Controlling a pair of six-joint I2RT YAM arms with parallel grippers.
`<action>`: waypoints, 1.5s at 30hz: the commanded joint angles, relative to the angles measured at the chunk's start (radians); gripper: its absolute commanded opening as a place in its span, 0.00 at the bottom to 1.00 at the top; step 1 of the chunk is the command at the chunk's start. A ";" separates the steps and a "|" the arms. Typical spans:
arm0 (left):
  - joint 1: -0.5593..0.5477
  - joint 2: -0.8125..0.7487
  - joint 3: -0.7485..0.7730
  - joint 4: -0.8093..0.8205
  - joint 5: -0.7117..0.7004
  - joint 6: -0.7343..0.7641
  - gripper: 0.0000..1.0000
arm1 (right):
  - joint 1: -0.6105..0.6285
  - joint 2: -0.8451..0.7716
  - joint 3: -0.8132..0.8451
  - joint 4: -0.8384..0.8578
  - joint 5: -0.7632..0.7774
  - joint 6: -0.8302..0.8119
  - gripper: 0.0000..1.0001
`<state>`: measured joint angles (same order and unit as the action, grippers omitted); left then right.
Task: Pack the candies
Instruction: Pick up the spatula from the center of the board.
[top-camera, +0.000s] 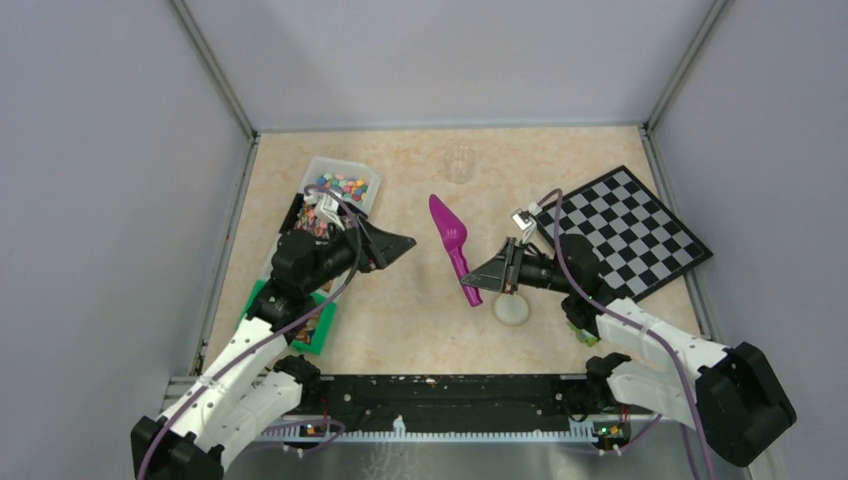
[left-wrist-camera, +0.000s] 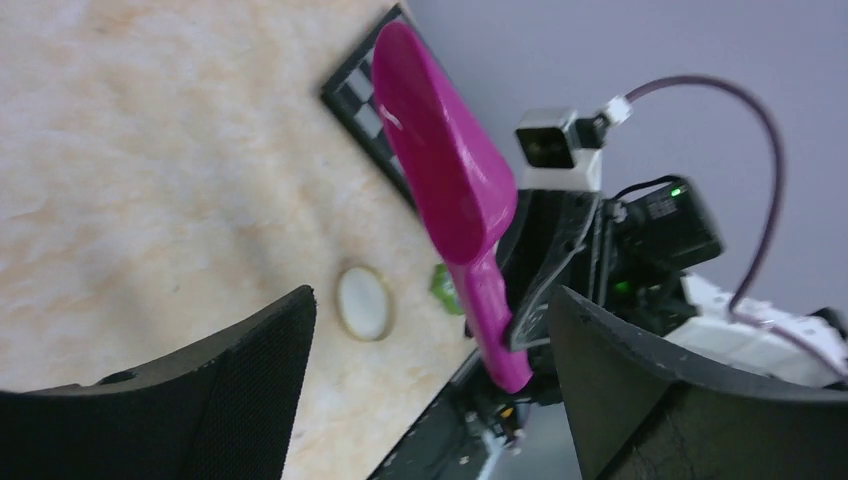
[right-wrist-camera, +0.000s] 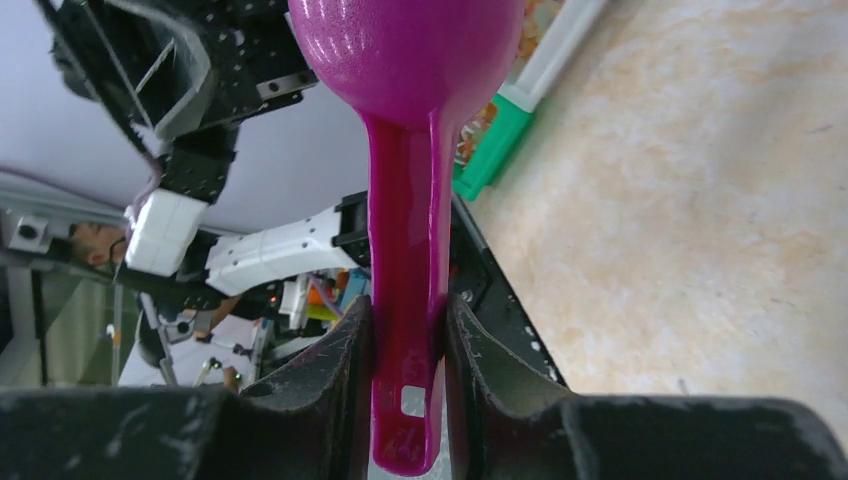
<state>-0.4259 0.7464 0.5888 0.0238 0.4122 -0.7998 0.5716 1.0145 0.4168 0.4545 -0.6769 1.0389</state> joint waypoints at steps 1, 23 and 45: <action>0.003 0.046 -0.026 0.345 0.089 -0.322 0.88 | 0.028 -0.023 0.001 0.188 -0.096 0.063 0.00; -0.007 0.125 -0.075 0.446 0.145 -0.419 0.13 | 0.165 0.116 0.022 0.181 -0.042 0.006 0.00; -0.005 0.101 0.259 -0.521 -0.284 -0.770 0.00 | 0.592 -0.124 -0.029 0.242 0.703 -1.384 0.72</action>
<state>-0.4309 0.8101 0.7418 -0.3103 0.1535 -1.4937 1.1271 0.9085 0.4816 0.3996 0.0254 0.1120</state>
